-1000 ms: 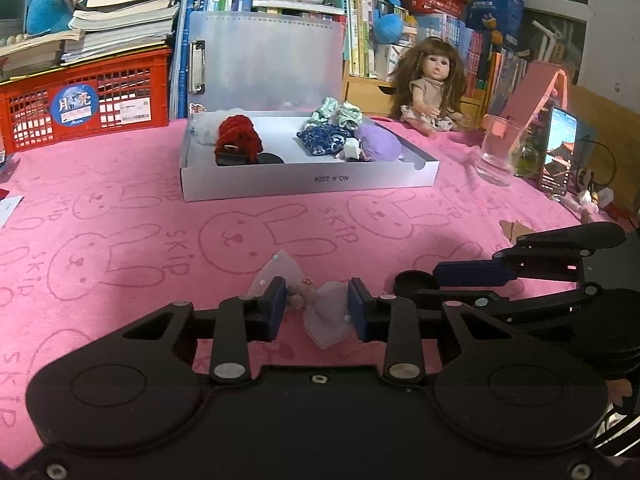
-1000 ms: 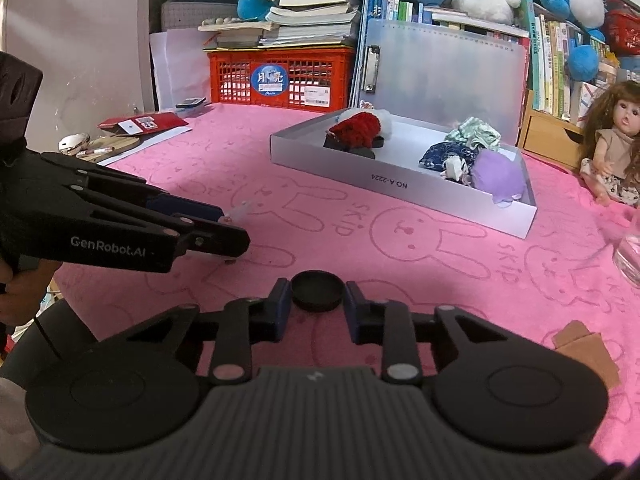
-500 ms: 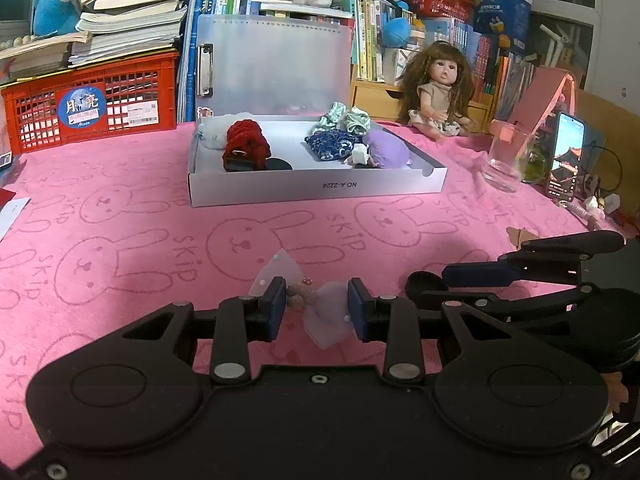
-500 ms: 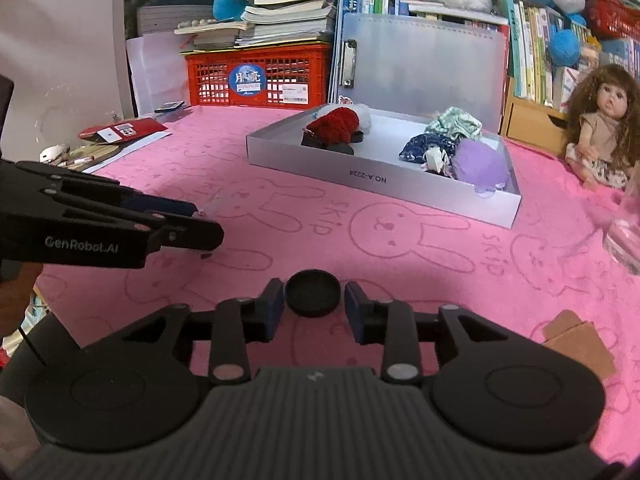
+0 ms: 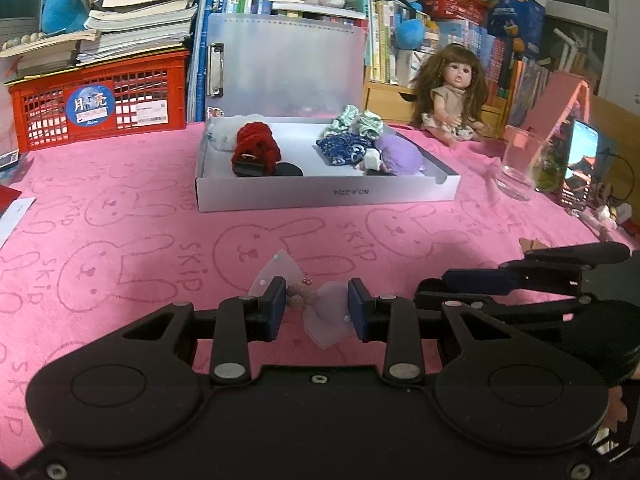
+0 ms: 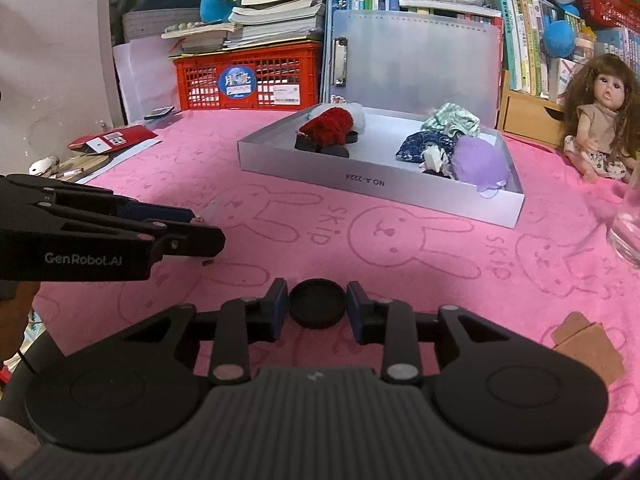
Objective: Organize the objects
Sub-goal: 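Carry the bow and black disc over the white box with both grippers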
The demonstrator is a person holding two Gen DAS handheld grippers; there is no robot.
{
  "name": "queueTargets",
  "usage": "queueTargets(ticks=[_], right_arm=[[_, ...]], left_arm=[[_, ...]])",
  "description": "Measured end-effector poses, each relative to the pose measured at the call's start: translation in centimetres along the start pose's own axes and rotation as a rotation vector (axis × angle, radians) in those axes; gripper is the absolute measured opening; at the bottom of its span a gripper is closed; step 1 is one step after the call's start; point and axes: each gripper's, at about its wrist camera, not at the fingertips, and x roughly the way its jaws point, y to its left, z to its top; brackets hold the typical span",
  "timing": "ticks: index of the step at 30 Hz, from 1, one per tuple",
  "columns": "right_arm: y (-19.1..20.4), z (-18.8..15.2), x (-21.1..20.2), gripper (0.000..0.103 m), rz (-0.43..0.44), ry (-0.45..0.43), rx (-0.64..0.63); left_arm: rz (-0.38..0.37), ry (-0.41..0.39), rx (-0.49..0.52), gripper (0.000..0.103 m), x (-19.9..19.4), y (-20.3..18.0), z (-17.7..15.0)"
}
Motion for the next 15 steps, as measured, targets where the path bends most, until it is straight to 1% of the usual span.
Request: queueTargets(ticks=[6,15], right_arm=[[-0.4,1.1,0.2,0.037,-0.046,-0.011,0.013],[-2.0,3.4,0.7,0.037,-0.115,-0.026,0.069]], left_arm=[[0.014,-0.026,-0.001,0.032,0.6,-0.2,1.6],[0.025,-0.052,-0.021,0.032,2.1,-0.1,4.5]])
